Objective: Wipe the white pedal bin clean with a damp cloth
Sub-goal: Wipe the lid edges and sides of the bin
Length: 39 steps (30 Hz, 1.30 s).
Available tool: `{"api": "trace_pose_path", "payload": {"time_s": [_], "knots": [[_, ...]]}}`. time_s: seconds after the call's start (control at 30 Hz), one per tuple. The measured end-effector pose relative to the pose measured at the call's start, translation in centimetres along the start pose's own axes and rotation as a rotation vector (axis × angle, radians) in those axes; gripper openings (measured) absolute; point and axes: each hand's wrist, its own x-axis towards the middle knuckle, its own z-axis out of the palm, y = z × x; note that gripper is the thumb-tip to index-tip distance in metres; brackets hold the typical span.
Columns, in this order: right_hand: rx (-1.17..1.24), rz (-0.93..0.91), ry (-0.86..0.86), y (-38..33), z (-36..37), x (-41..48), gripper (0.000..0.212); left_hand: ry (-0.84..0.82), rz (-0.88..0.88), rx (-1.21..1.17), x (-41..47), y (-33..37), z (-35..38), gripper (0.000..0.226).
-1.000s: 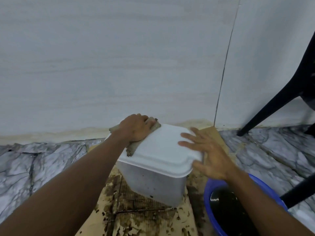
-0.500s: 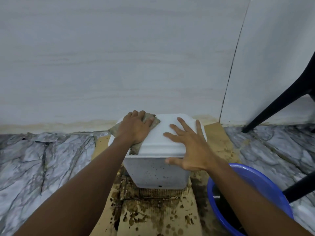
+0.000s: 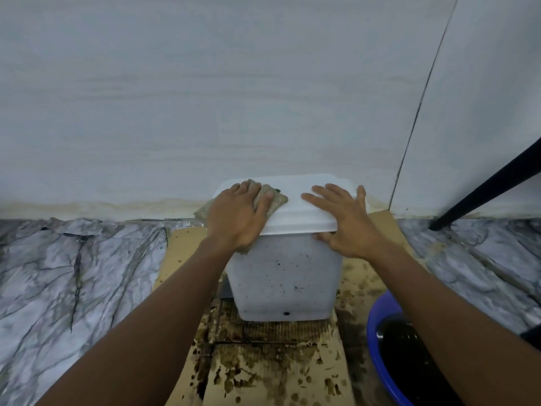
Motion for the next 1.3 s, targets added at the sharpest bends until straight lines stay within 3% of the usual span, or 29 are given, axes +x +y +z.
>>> {"api": "trace_pose_path", "payload": {"time_s": [0.13,0.27,0.43,0.57,0.87,1.0,1.17,1.23,1.3], "knots": [[0.153,0.076,0.002,1.5,-0.2,4.0,0.07,0.217,0.0,-0.004,2.1,-1.6,2.9,0.061],[0.307,0.157,0.172,3.3,1.1,7.3,0.043,0.379,0.03,-0.052,2.4,-3.5,6.5,0.059],[0.278,0.113,0.238,4.7,2.3,9.5,0.048,0.473,0.091,0.025,2.6,-4.9,10.7,0.066],[0.267,0.112,0.254,5.5,3.0,10.5,0.051,0.44,0.085,0.018,1.7,-4.6,14.7,0.067],[0.269,0.13,0.303,6.4,3.9,11.7,0.038,0.49,-0.352,-0.185,4.7,3.3,17.0,0.076],[0.283,0.135,0.295,6.5,3.8,11.8,0.037,0.452,-0.207,-0.112,4.7,5.4,18.8,0.072],[0.302,0.16,0.256,6.7,3.4,11.9,0.039,0.335,0.358,0.127,2.9,3.1,20.1,0.07],[0.307,0.17,0.253,6.6,3.3,11.9,0.039,0.322,0.284,0.108,1.6,0.7,20.1,0.074],[0.322,0.176,0.267,6.4,3.3,11.9,0.038,0.353,0.083,0.081,0.4,-1.8,20.0,0.079]]}}
